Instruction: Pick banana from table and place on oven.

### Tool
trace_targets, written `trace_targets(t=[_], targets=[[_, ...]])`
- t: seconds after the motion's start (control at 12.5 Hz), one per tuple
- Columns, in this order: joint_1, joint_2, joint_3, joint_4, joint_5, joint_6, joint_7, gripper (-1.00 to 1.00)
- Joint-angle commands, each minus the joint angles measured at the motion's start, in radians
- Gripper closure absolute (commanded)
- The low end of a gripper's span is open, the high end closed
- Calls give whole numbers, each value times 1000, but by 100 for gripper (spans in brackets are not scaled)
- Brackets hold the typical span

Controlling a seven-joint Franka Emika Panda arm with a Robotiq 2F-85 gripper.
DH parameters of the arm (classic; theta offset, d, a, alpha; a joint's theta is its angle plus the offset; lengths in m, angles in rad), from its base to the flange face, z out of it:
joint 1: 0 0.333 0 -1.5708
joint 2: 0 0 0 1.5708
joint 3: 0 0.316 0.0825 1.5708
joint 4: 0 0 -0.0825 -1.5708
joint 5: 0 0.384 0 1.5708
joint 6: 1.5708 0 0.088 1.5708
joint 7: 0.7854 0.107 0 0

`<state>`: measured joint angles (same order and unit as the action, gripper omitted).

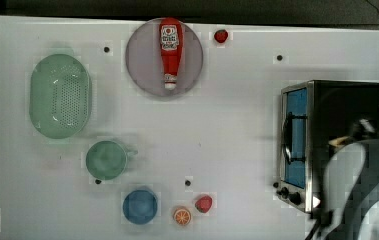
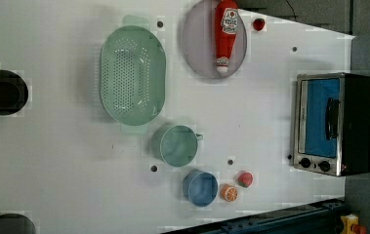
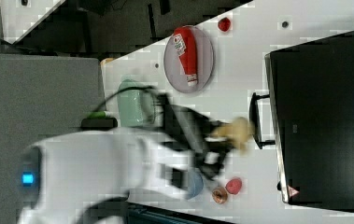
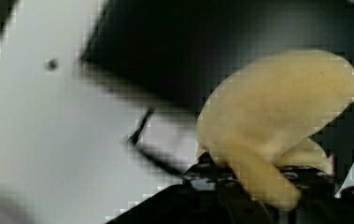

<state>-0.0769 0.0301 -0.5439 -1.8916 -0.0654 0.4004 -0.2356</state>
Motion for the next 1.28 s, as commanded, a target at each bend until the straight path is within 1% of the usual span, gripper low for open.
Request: trace_targets(t=[0.08, 0.16, 0.24, 0.48, 0.72, 0.8, 0.96, 1.12, 1.2, 1.28], targets=[[20, 89, -36, -1, -1, 100, -341, 61], [19, 125, -51, 0, 0, 134, -395, 61], [16, 158, -60, 0, 1, 159, -429, 51], [13, 207, -64, 1, 9, 169, -451, -13], [14, 201, -65, 11, 19, 167, -454, -81], [14, 183, -66, 30, 15, 165, -469, -100], [19, 132, -62, 93, -1, 111, -530, -100], [38, 69, -26, 152, -1, -63, -562, -100], [51, 37, 3, 173, -1, -163, -543, -100], [65, 5, 41, 185, -1, -234, -467, -100]])
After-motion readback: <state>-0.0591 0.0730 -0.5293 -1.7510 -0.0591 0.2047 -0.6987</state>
